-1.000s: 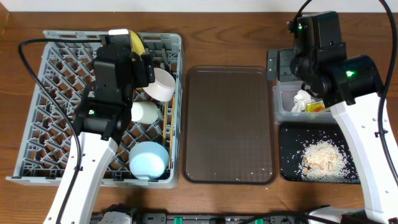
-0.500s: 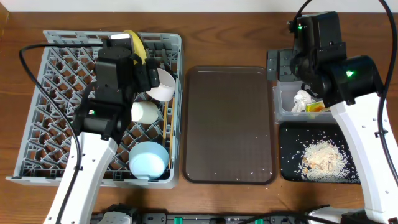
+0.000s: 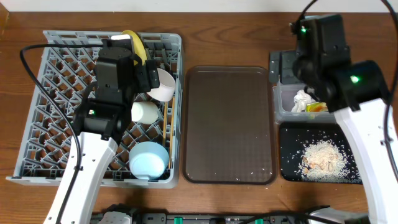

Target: Sort waste into correct bins and load items into the dishwasher

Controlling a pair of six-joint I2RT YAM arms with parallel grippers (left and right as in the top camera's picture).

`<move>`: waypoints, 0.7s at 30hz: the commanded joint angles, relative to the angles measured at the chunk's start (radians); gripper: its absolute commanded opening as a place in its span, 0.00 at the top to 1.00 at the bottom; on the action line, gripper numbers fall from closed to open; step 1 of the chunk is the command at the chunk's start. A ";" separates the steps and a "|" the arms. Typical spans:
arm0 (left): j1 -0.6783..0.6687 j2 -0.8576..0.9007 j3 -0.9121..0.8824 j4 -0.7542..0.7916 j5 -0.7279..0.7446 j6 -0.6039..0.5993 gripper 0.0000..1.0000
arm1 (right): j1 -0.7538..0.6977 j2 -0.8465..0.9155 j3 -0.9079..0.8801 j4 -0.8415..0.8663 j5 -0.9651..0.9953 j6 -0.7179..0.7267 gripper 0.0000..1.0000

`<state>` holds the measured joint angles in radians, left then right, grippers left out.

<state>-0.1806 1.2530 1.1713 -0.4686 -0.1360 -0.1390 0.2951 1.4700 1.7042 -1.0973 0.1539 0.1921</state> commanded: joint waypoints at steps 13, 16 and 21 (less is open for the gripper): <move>-0.001 0.001 0.001 -0.003 0.005 -0.016 0.03 | -0.026 -0.606 -0.113 0.121 0.077 -0.199 0.01; -0.001 0.001 0.001 -0.003 0.005 -0.016 0.03 | -0.065 -0.772 -0.263 0.188 0.077 -0.150 0.01; -0.001 0.001 0.001 -0.003 0.005 -0.016 0.03 | -0.153 -1.072 -0.614 0.381 0.009 -0.122 0.01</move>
<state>-0.1806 1.2530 1.1709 -0.4698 -0.1333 -0.1390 0.1936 0.5331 1.2835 -0.8024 0.2146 0.0494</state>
